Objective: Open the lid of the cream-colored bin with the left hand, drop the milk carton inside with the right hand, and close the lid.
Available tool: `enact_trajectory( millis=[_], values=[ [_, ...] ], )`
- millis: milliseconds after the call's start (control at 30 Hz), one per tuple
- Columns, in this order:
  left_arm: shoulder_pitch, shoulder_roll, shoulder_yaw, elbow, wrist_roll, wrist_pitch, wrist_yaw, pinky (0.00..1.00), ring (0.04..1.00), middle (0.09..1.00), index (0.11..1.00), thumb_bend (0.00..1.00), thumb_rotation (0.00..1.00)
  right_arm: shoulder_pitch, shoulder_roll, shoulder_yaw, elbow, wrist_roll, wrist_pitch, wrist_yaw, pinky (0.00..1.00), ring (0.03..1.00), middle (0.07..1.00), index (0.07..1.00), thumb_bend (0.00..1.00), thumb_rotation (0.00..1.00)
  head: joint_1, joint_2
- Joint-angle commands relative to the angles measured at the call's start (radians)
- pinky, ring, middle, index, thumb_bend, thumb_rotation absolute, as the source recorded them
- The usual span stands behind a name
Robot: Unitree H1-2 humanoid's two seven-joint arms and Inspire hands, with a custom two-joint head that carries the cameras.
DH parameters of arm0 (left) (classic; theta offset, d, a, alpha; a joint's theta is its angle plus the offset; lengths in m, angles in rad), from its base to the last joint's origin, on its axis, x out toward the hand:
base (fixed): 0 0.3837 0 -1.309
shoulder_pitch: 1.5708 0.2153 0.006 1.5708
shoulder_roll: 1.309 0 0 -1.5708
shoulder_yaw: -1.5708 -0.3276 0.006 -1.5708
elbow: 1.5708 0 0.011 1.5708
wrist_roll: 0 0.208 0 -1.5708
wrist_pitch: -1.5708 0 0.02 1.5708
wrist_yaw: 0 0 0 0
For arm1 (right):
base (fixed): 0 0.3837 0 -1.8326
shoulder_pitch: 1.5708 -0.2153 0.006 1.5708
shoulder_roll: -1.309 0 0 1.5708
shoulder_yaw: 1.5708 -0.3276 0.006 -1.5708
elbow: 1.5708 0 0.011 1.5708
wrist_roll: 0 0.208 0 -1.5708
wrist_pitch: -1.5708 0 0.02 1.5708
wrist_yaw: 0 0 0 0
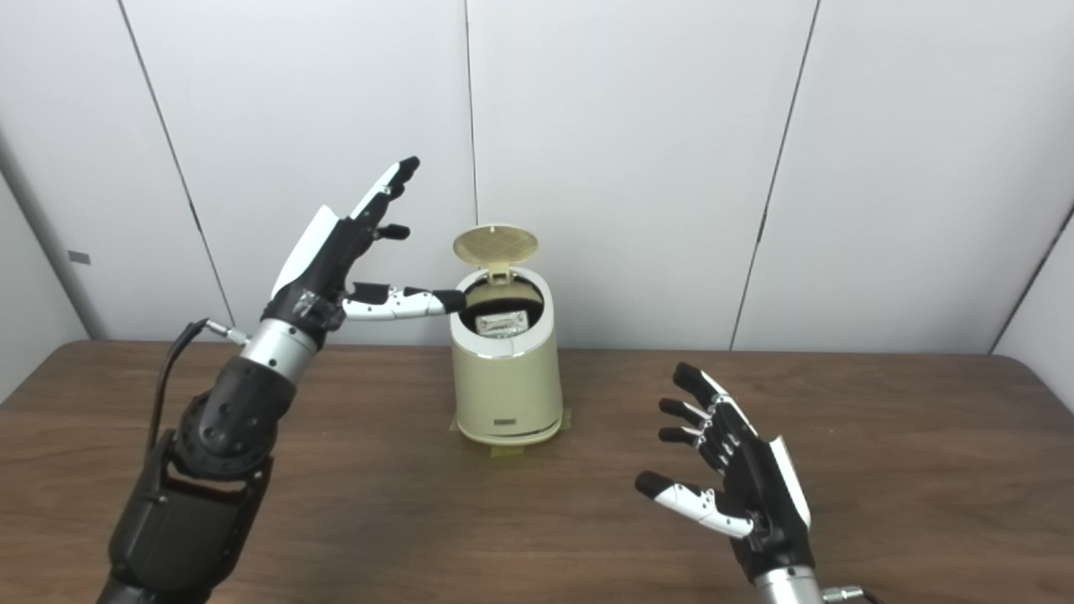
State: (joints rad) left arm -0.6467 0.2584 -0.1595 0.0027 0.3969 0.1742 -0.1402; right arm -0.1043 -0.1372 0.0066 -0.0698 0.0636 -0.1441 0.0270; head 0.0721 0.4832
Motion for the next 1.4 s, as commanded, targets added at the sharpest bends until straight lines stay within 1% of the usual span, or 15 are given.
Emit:
enact_trajectory(
  millis=[0,133,233,333,400,467,533,567,633,700,800,867,1000,1133,1367],
  values=[
    [-0.096,0.025,-0.013,0.025,0.06,-0.008,0.014,0.83,0.978,0.991,1.0,0.98,0.36,-0.028,-0.001,-0.009,-0.019,0.02,-0.042,0.017,0.65,0.786,0.882,0.848,0.8,0.33,0.0,0.0],
    [-0.163,0.022,-0.041,0.098,0.103,-0.004,0.01,0.84,0.988,0.996,1.0,0.99,0.36,-0.03,-0.001,-0.01,-0.03,0.041,-0.054,0.043,0.63,0.78,0.884,0.826,0.77,0.29,-0.006,-0.005],
    [-0.202,0.021,-0.06,0.148,0.118,-0.011,0.0,0.8,0.971,0.993,0.99,0.99,0.34,-0.03,0.002,-0.011,-0.035,0.046,-0.058,0.053,0.63,0.772,0.887,0.814,0.78,0.3,-0.01,-0.007],
    [-0.237,0.027,-0.09,0.192,0.146,-0.015,-0.013,0.84,0.989,1.0,0.975,1.0,0.36,-0.029,0.01,-0.014,-0.044,0.059,-0.057,0.062,0.58,0.754,0.895,0.805,0.78,0.28,-0.011,-0.007],
    [-0.253,0.032,-0.111,0.217,0.169,-0.025,-0.013,0.87,0.99,0.98,0.95,1.0,0.38,-0.029,0.014,-0.016,-0.046,0.058,-0.056,0.063,0.56,0.745,0.902,0.804,0.78,0.29,-0.014,-0.007],
    [-0.267,0.035,-0.132,0.242,0.185,-0.035,-0.02,0.9,0.993,0.967,0.931,0.99,0.38,-0.029,0.017,-0.018,-0.043,0.061,-0.054,0.064,0.55,0.737,0.91,0.808,0.78,0.3,-0.018,-0.008],
    [-0.276,0.036,-0.144,0.258,0.187,-0.041,-0.027,0.9,0.992,0.955,0.918,0.99,0.37,-0.03,0.021,-0.021,-0.042,0.072,-0.051,0.067,0.54,0.733,0.917,0.811,0.78,0.31,-0.021,-0.007],
    [-0.279,0.036,-0.149,0.265,0.185,-0.043,-0.033,0.93,0.997,0.955,0.92,1.0,0.37,-0.03,0.022,-0.021,-0.043,0.078,-0.048,0.069,0.54,0.735,0.918,0.811,0.78,0.31,-0.022,-0.006],
    [-0.28,0.035,-0.155,0.275,0.18,-0.046,-0.043,0.95,1.0,0.953,0.922,1.0,0.37,-0.03,0.025,-0.023,-0.046,0.083,-0.042,0.069,0.53,0.736,0.919,0.811,0.78,0.31,-0.023,-0.004],
    [-0.277,0.036,-0.158,0.276,0.172,-0.051,-0.059,0.98,1.0,0.951,0.92,1.0,0.37,-0.03,0.031,-0.023,-0.054,0.09,-0.031,0.068,0.53,0.729,0.92,0.81,0.79,0.31,-0.025,-0.002],
    [-0.27,0.043,-0.163,0.271,0.167,-0.063,-0.083,1.0,1.0,0.945,0.91,1.0,0.37,-0.031,0.036,-0.023,-0.055,0.09,-0.03,0.07,0.52,0.73,0.919,0.815,0.79,0.31,-0.028,-0.001],
    [-0.266,0.051,-0.169,0.266,0.173,-0.075,-0.094,1.0,1.0,0.931,0.896,1.0,0.37,-0.032,0.038,-0.023,-0.053,0.087,-0.03,0.07,0.53,0.733,0.918,0.816,0.79,0.31,-0.031,0.0],
    [-0.261,0.061,-0.174,0.253,0.176,-0.079,-0.114,1.0,1.0,0.906,0.872,1.0,0.36,-0.034,0.043,-0.023,-0.056,0.079,-0.024,0.066,0.54,0.738,0.912,0.813,0.8,0.32,-0.033,0.0],
    [-0.254,0.07,-0.174,0.234,0.176,-0.078,-0.131,1.0,1.0,0.909,0.865,1.0,0.36,-0.035,0.049,-0.019,-0.062,0.058,-0.017,0.06,0.54,0.732,0.905,0.81,0.82,0.35,-0.037,0.003],
    [-0.241,0.081,-0.172,0.189,0.175,-0.076,-0.163,1.0,1.0,0.916,0.866,1.0,0.37,-0.033,0.059,-0.014,-0.081,0.034,-0.005,0.055,0.54,0.711,0.898,0.814,0.82,0.37,-0.037,0.011]
  ],
)
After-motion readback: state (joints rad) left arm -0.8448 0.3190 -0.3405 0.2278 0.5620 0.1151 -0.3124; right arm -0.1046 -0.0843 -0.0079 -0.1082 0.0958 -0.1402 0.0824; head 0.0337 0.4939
